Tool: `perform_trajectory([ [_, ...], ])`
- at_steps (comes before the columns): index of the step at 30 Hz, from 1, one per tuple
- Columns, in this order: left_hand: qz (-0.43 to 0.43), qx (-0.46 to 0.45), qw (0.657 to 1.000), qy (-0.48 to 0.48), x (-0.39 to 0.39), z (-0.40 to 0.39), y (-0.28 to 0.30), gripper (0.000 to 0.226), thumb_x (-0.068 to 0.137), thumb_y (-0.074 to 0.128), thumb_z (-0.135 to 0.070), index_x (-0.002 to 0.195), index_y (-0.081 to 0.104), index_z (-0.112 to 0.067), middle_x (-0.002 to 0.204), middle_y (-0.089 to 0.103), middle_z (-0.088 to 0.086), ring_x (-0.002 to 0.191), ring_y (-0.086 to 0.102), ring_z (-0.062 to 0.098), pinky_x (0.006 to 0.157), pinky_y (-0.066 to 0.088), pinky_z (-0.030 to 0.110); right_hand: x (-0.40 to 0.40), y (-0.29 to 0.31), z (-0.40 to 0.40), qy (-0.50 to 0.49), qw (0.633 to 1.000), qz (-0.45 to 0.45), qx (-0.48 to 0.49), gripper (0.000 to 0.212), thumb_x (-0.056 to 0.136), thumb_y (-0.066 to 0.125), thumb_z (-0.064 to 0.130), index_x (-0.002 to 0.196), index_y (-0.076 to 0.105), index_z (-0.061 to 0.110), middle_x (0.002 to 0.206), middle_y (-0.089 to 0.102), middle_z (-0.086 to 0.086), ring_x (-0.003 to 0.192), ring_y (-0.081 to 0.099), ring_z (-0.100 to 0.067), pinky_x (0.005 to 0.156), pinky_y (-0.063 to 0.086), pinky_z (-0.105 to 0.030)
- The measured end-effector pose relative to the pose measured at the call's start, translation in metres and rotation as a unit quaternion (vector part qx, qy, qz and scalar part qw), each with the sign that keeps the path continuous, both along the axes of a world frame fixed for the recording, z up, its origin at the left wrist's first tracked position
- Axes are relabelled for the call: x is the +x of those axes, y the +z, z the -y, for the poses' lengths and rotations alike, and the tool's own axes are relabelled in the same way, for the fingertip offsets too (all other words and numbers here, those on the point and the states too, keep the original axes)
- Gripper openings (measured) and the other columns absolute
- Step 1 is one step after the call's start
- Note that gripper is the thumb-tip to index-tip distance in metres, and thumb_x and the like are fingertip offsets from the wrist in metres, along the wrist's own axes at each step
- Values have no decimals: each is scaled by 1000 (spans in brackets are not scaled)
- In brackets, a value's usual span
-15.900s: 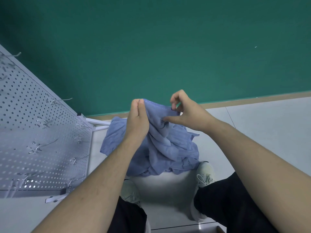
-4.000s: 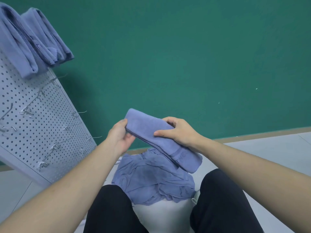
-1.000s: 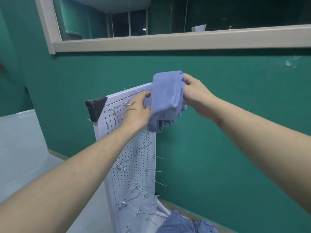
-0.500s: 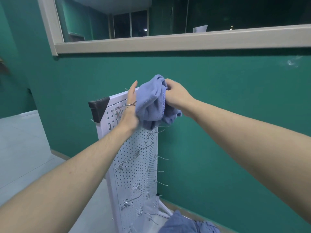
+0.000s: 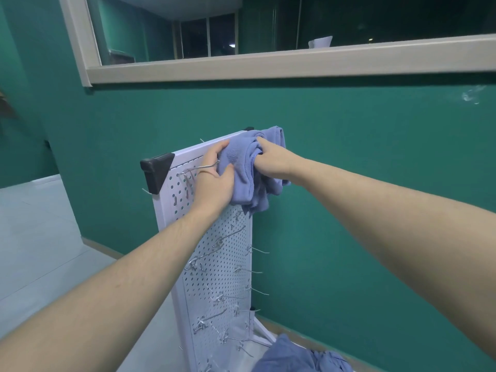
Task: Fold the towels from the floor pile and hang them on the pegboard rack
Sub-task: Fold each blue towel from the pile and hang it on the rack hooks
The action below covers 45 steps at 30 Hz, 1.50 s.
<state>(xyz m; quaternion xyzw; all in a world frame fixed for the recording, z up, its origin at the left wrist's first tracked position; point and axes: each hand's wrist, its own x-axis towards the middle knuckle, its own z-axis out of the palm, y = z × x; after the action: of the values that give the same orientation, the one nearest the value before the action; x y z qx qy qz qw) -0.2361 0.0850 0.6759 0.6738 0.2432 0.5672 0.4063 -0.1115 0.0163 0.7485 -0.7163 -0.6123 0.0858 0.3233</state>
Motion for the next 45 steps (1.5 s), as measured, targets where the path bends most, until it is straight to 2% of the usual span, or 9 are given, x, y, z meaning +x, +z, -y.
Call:
perform_trajectory([
  [4,-78,55,991,89,6,0,1,44,101,46,-9,142,50,-24,132,42,-11,124,44,7,103,28,13,6,-11,-3,5,1000,11,-4,32,92,40,28,114,57,10,103,69,-8,99,63,-26,87,50,-36],
  [8,-144,120,972,145,7,0,-9,47,103,42,-11,150,42,-18,149,38,1,136,33,14,102,13,3,5,-26,6,70,988,-137,30,18,100,39,24,112,50,16,100,57,7,87,55,-12,81,43,-23],
  [13,-228,145,949,161,5,6,-17,55,106,35,-16,159,20,-19,167,13,-1,153,5,14,116,-1,20,5,-29,2,109,957,-264,44,22,99,44,39,84,45,24,78,51,9,74,46,-14,80,41,-32],
  [17,-240,133,944,182,4,18,-20,61,102,42,-18,158,20,-24,164,19,-1,150,11,14,122,7,42,10,-36,-15,79,965,-245,46,62,78,69,67,124,54,29,119,69,12,110,66,-6,102,50,-37],
  [25,-192,52,977,76,3,24,-26,69,98,45,-16,152,14,-45,146,41,3,96,63,21,85,55,43,14,-38,-25,52,972,-211,91,43,91,68,43,125,52,22,116,68,10,109,63,-7,99,49,-29],
  [31,-137,-11,987,79,5,22,-18,66,98,36,-2,152,24,-39,128,30,-7,83,46,-7,56,36,-1,3,-30,-36,52,960,-267,58,67,81,62,63,131,50,19,116,72,6,107,68,-11,103,49,-36],
  [35,-155,-14,986,58,3,24,-25,67,100,38,-5,154,20,-41,134,29,-6,86,47,-10,63,41,4,8,-32,-34,85,965,-244,41,32,100,54,44,117,65,19,106,76,5,99,71,-9,90,54,-24],
  [41,-156,-6,987,32,-5,25,-38,60,104,44,-8,155,25,-31,152,30,0,87,41,-34,62,33,-8,11,-42,-25,63,965,-249,53,31,95,62,47,111,69,22,97,78,8,88,73,-6,76,54,-20],
  [45,-188,10,982,19,-6,25,-44,60,105,44,-13,156,22,-35,157,31,-1,118,43,-2,98,37,13,12,-47,-17,31,972,-227,60,31,93,65,48,106,67,20,89,76,7,72,71,-4,48,46,-12],
])
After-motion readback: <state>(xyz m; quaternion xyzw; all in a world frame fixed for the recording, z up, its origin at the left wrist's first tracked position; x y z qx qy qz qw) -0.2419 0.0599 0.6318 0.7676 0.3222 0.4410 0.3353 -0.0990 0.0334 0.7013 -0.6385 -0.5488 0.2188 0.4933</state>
